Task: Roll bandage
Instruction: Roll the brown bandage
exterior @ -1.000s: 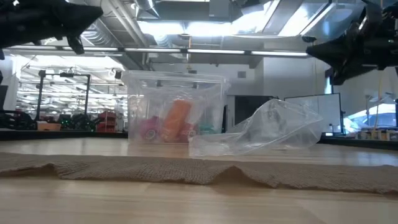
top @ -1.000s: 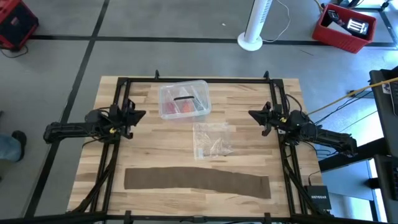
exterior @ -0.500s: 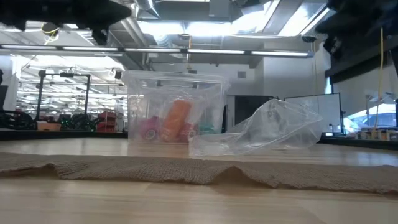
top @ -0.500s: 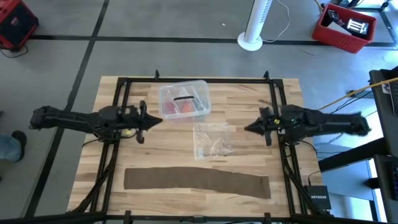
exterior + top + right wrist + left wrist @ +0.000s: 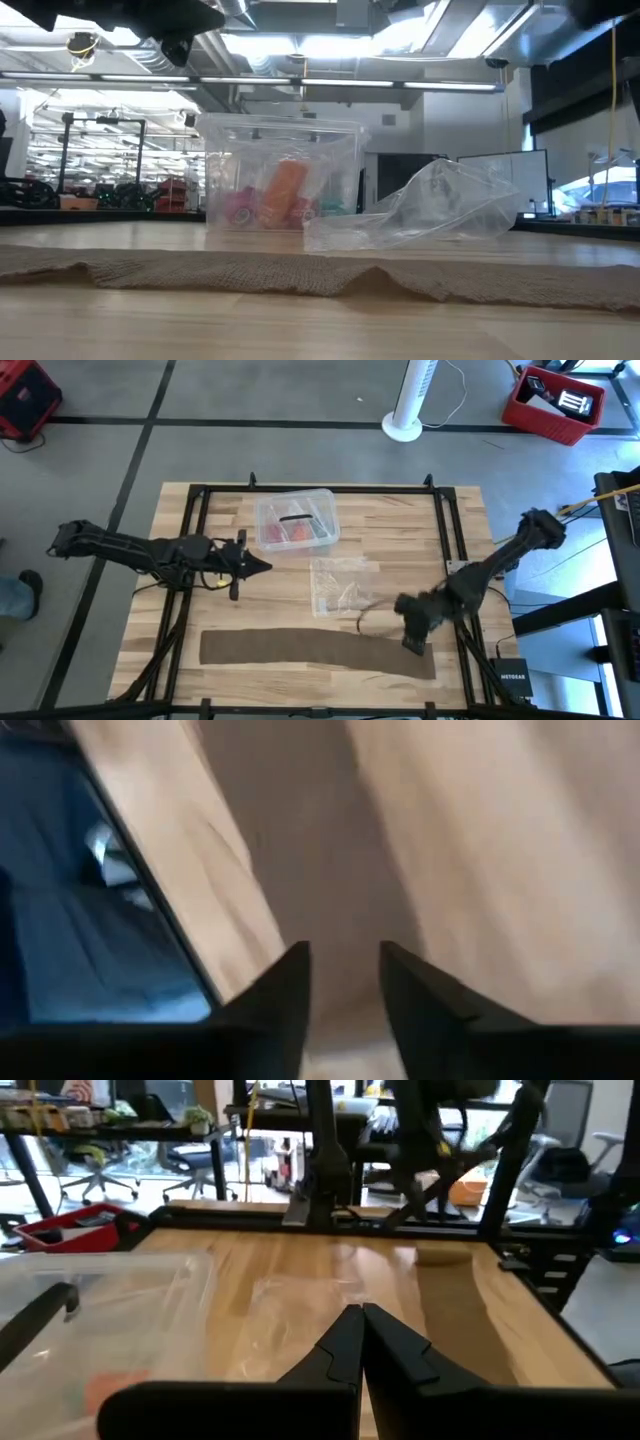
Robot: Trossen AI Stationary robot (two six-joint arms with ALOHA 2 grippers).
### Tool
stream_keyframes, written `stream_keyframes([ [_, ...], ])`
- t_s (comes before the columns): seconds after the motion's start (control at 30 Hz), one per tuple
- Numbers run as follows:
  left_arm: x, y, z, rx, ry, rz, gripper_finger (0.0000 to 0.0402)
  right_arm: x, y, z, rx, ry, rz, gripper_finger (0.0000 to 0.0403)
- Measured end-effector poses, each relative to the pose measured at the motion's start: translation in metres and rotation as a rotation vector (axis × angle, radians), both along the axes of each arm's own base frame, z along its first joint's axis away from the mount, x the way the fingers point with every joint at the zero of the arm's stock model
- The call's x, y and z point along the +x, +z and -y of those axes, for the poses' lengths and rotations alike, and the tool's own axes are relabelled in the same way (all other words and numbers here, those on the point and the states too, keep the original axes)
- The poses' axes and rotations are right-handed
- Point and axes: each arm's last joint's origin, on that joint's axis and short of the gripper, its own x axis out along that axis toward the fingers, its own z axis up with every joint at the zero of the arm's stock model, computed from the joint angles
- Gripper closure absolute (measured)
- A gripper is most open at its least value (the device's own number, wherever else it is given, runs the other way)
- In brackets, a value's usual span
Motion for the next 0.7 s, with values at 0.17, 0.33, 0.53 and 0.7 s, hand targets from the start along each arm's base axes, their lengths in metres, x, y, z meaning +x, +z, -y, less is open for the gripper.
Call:
stream_keyframes([
  [0.17, 0.000, -0.003, 0.001, 0.012, -0.010, -0.030, 0.0401, -0.015, -0.021, -0.032, 0.014, -0.158, -0.217, 0.0178],
  [0.33, 0.000, -0.006, 0.002, -0.026, -0.011, -0.063, 0.0401, -0.034, -0.031, -0.056, 0.007, -0.313, -0.333, 0.0142],
  [0.53, 0.000, -0.006, 0.002, -0.030, -0.011, -0.066, 0.0401, -0.049, -0.043, -0.074, -0.058, -0.445, -0.322, 0.0161],
  [0.7, 0.000, -0.007, 0.002, -0.039, -0.017, -0.067, 0.0401, -0.049, -0.057, -0.079, -0.135, -0.501, -0.275, 0.0178],
])
